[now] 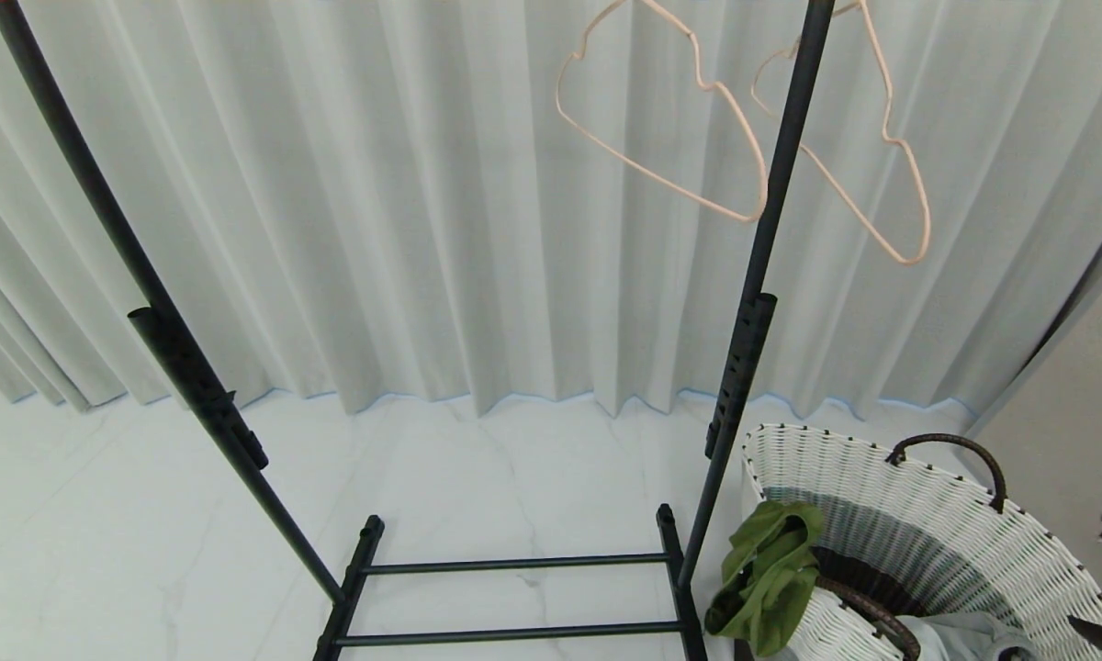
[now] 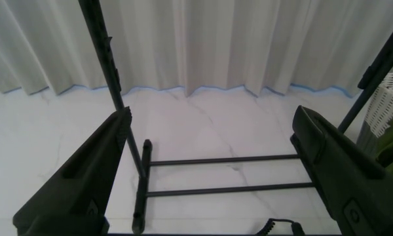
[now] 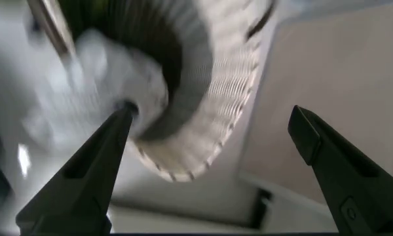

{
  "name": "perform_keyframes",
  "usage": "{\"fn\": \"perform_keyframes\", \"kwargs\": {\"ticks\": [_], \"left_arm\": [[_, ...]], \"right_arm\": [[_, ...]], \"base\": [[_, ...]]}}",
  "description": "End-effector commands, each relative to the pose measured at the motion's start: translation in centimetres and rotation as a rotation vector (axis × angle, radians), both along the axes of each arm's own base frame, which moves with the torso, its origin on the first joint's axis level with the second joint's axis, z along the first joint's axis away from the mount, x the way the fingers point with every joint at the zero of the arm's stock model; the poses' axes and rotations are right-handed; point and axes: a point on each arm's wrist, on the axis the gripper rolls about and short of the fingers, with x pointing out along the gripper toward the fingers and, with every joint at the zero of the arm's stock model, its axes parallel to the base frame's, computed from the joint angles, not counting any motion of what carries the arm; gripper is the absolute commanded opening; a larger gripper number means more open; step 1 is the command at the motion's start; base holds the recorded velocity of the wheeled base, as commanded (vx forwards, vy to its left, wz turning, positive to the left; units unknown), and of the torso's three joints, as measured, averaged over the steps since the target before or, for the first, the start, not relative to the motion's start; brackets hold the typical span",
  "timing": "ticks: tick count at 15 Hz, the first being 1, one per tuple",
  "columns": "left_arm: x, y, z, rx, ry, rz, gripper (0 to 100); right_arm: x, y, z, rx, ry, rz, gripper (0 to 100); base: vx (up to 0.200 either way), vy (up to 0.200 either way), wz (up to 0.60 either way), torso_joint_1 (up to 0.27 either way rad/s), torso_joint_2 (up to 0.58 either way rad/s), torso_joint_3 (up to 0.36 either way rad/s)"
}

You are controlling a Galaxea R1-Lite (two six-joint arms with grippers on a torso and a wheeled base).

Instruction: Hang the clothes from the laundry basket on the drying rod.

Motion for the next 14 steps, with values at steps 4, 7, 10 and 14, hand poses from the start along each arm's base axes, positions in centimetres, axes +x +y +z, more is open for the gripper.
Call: {"fn": "perform_keyframes", "kwargs": {"ticks": [4,7,10,14], "left_arm": [[0.0,0.0,0.0,0.0,0.0,0.0,100],[0.0,0.0,0.0,0.0,0.0,0.0,100],[0.0,0.0,0.0,0.0,0.0,0.0,100],[0.0,0.0,0.0,0.0,0.0,0.0,100]], "right_arm": [[3.2,-1.1,-5.6,0.006,0.348,0.052,100],[4.1,-1.3,-7.7,0.004,0.345,0.054,100],[5.5,-2.2,-9.2,0.007,0.333,0.021,100],[8.2,-3.5,-11.3,-0.01,0.258,-0.019,100]], "base": [[0.0,0.0,0.0,0.0,0.0,0.0],[0.0,0.0,0.0,0.0,0.0,0.0],[0.0,0.0,0.0,0.0,0.0,0.0],[0.0,0.0,0.0,0.0,0.0,0.0]]}}
